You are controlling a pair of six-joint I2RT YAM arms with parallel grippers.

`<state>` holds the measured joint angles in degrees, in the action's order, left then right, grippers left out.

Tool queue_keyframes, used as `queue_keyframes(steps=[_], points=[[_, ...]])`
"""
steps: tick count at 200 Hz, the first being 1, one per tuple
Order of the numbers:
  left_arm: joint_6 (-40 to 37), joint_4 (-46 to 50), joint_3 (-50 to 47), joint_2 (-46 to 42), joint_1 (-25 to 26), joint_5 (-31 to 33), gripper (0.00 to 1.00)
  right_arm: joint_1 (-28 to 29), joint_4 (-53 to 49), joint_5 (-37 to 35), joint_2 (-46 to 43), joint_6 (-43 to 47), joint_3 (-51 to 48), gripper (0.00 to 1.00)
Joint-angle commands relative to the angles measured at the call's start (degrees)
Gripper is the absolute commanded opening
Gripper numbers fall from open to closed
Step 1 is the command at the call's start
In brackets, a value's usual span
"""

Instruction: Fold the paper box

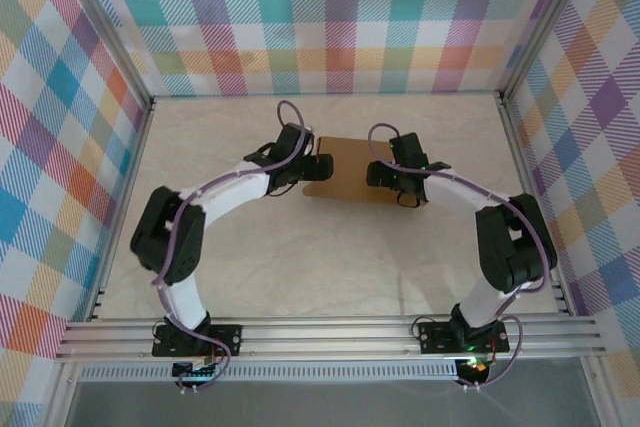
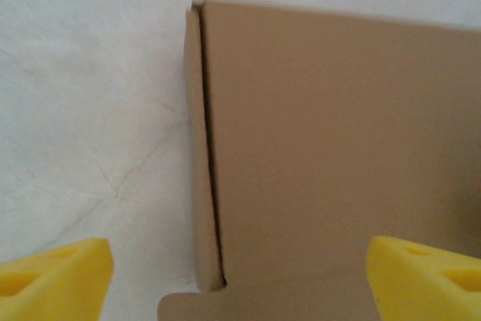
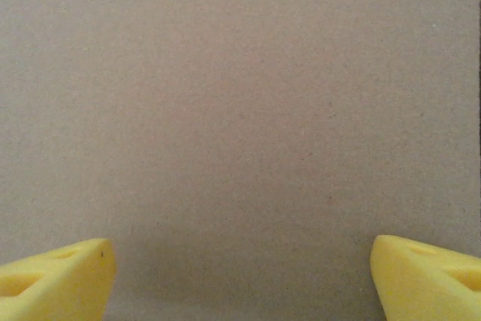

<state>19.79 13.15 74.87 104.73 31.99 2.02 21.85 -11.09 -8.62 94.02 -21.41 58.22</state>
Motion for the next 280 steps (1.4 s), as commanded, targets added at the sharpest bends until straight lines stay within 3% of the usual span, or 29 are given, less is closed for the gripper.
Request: queue_keyframes(steps=[1, 40, 93, 156, 210, 280], points=[[2.74, 5.31, 3.60, 4.09, -2.27, -8.17, 0.73, -1.68, 3.12, 5.80, -4.63, 0.11, -1.80, 0.88], [3.59, 3.53, 4.81, 8.39, -5.32, -12.97, 0.47, -6.98, 7.12, 13.34, -9.34, -4.66, -4.93, 0.88], [3.24, 3.46, 5.33, 10.86, -6.53, -17.72, 0.36, -15.27, 12.50, 23.60, -7.80, -13.64, -9.17, 0.88], [4.58, 3.56, 4.73, 13.04, -8.36, -21.25, 0.33, -17.85, 15.72, 30.33, -1.33, -21.13, -10.13, 0.88], [5.93, 1.37, 3.59, 14.42, -10.97, -25.53, 0.33, -19.26, 15.16, 20.80, -4.98, -21.98, -13.97, 0.90], [7.53, -0.77, 2.84, 16.57, -13.18, -30.11, 0.32, -21.80, 30.67, 38.84, 2.74, -25.92, -16.07, 0.92]])
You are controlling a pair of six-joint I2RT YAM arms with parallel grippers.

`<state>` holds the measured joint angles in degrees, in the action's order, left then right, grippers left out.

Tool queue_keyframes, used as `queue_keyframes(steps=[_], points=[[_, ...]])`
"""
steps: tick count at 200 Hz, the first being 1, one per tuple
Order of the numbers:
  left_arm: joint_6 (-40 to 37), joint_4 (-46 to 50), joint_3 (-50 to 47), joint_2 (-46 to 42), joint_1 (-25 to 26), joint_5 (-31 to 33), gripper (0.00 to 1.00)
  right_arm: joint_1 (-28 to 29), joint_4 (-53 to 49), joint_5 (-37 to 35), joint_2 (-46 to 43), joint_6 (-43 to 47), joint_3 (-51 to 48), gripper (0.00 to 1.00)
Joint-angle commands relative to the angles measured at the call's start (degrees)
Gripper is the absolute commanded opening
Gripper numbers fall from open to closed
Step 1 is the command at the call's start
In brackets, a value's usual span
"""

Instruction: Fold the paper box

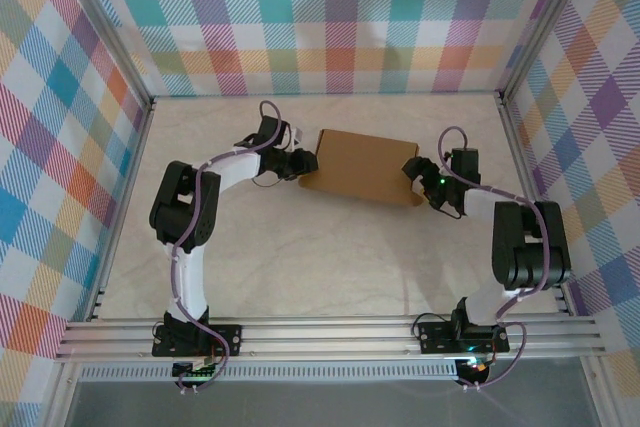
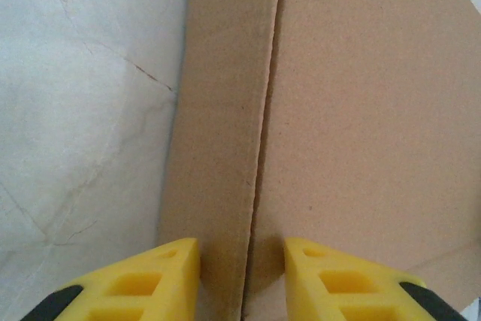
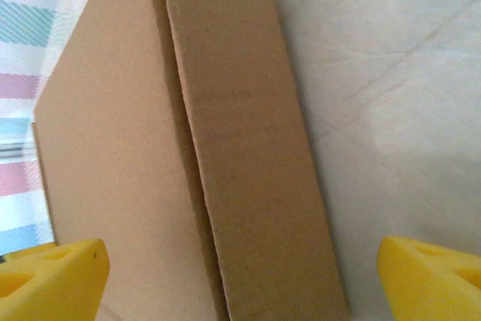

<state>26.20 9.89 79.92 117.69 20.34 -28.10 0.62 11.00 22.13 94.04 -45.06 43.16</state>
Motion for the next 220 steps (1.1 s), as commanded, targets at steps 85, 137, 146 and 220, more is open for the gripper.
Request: queue_keyframes(steps=[85, 137, 146, 220], points=[[4.19, -1.19, -2.86, 7.94, -4.77, -6.51, 0.27, -1.59, 16.15, 15.36, 7.26, -6.12, -0.63, 0.92], [3.62, -0.25, -1.79, 9.77, -6.01, -7.89, 0.27, -1.72, 6.71, 5.88, 3.79, -3.02, -0.26, 0.94], [3.51, -0.09, -1.52, 10.07, -6.01, -7.97, 0.27, -1.68, 6.90, 7.81, 4.60, -3.40, 0.40, 0.94], [2.83, 0.49, -0.93, 10.63, -6.10, -8.03, 0.27, -1.69, 27.15, 23.02, 12.40, -12.46, 1.49, 0.87]])
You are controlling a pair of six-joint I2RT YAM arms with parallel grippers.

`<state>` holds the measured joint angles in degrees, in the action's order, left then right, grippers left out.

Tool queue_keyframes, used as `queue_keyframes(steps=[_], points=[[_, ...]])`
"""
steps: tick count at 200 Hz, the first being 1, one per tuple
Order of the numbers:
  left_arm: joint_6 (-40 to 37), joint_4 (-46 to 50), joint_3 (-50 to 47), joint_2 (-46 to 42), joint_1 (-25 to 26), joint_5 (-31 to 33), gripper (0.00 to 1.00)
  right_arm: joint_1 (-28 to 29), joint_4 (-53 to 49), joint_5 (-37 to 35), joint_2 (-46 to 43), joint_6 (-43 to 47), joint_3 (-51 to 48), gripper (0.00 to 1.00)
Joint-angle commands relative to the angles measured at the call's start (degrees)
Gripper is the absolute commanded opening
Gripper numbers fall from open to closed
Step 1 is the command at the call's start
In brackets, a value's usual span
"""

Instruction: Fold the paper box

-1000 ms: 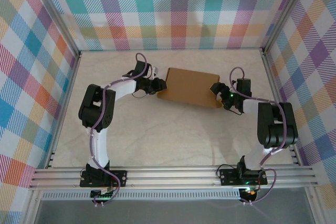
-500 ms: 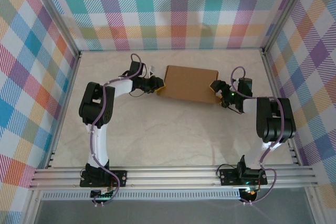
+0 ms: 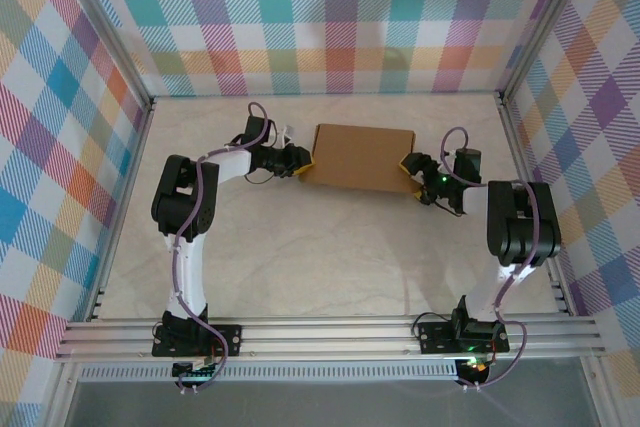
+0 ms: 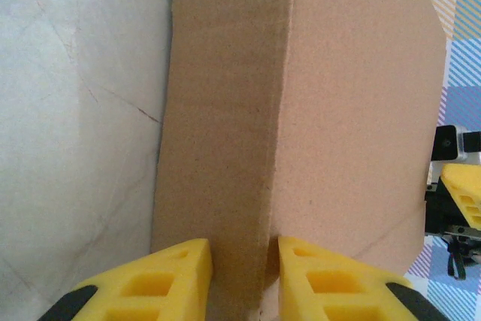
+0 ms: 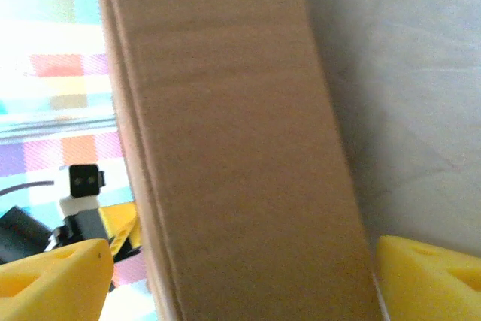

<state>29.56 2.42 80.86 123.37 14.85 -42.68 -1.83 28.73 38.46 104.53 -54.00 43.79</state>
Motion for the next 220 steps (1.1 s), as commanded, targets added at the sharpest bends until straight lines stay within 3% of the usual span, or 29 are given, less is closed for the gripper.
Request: queue_keyframes(steps=[1, 91, 145, 184, 220], points=[[-0.55, 7.96, -1.90, 4.90, -0.61, 6.51, 0.27, 0.76, 9.59, 6.75, 1.91, -3.59, 0.81, 0.87], [-1.77, 8.57, -1.96, 2.66, -0.61, 6.86, 0.35, 0.66, 7.82, 6.83, -3.19, -1.83, -0.53, 0.63], [-1.54, 4.13, -5.06, -2.85, -0.52, 9.41, 0.52, 0.47, 2.46, 5.51, -6.32, -1.02, -0.80, 0.57], [-4.93, -3.33, -11.29, -12.85, 0.55, 17.70, 0.67, 0.17, 1.13, 5.25, -7.74, -1.41, -0.68, 0.57], [-16.58, -13.28, -18.67, -21.35, 3.99, 26.97, 0.75, -0.36, -0.07, 5.29, -9.16, -1.78, -0.29, 0.57]])
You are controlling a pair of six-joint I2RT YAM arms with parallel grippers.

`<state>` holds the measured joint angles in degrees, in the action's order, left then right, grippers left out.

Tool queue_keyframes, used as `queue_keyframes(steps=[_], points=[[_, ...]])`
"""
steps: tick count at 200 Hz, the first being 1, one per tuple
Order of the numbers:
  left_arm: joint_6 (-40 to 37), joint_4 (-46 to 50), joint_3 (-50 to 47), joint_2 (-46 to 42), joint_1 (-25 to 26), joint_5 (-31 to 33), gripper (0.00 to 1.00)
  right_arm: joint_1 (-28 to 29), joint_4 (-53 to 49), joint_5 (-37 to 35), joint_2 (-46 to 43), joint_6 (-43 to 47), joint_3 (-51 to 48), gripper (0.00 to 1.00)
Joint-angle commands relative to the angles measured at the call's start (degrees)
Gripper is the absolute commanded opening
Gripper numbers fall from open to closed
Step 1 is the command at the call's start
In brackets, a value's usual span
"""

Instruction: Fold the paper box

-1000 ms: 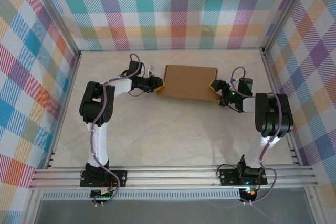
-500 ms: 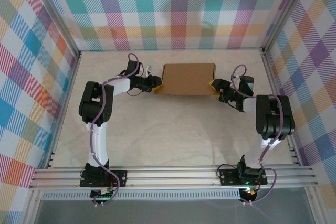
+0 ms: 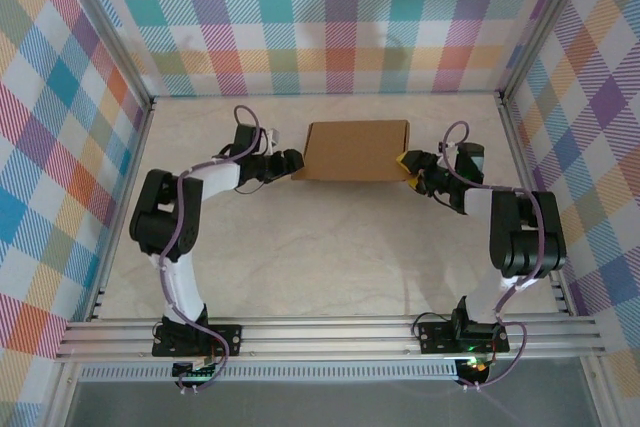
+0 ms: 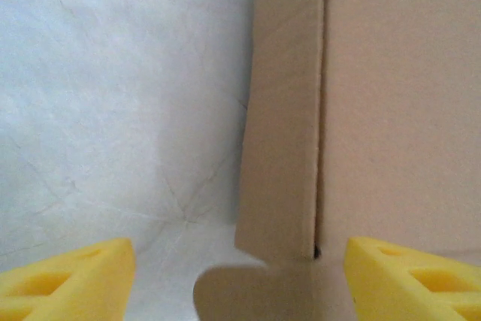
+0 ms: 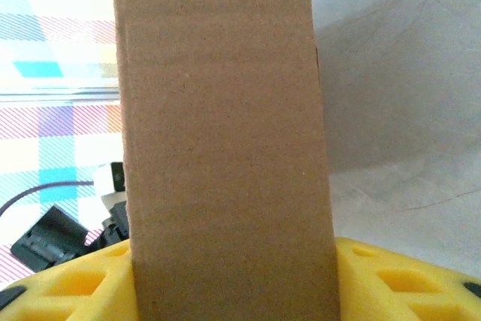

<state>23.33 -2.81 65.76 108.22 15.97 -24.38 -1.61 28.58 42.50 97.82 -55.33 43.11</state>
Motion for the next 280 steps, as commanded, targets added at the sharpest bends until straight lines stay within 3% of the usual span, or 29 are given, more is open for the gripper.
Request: queue_keyframes(steps=[1, 50, 76, 90, 100, 171, 235, 280], points=[[-10.82, -8.34, -3.77, -6.37, 2.99, 8.97, 0.75, -0.67, 0.08, 1.26, -2.50, -0.46, 0.39, 0.57], [-28.96, -20.41, -14.17, -14.28, 6.44, 14.63, 0.79, -1.79, -0.47, 1.61, -2.90, -1.26, 0.83, 0.56], [-46.90, -26.58, -19.06, -16.64, 10.86, 19.42, 0.82, -1.95, -0.29, 2.75, -3.24, -2.21, 0.68, 0.56], [-56.22, -33.42, -21.79, -15.52, 13.91, 27.72, 0.90, -2.00, -0.02, 2.89, -3.95, -2.64, 0.19, 0.56], [-62.11, -38.27, -23.83, -14.39, 15.24, 29.77, 0.91, -2.17, 0.16, 2.81, -4.36, -2.94, -0.17, 0.56], [-87.13, -64.87, -28.97, -3.60, 21.73, 47.62, 0.89, -2.46, 4.02, 5.99, -4.11, -5.96, -1.56, 0.56], [-95.30, -76.43, -27.65, 3.93, 21.78, 49.58, 0.85, -2.42, 7.09, 8.15, -3.60, -8.26, -3.79, 0.56], [-97.72, -76.87, -25.86, 6.20, 21.83, 48.99, 0.81, -2.36, 7.08, 8.94, -4.20, -8.83, -5.03, 0.56]])
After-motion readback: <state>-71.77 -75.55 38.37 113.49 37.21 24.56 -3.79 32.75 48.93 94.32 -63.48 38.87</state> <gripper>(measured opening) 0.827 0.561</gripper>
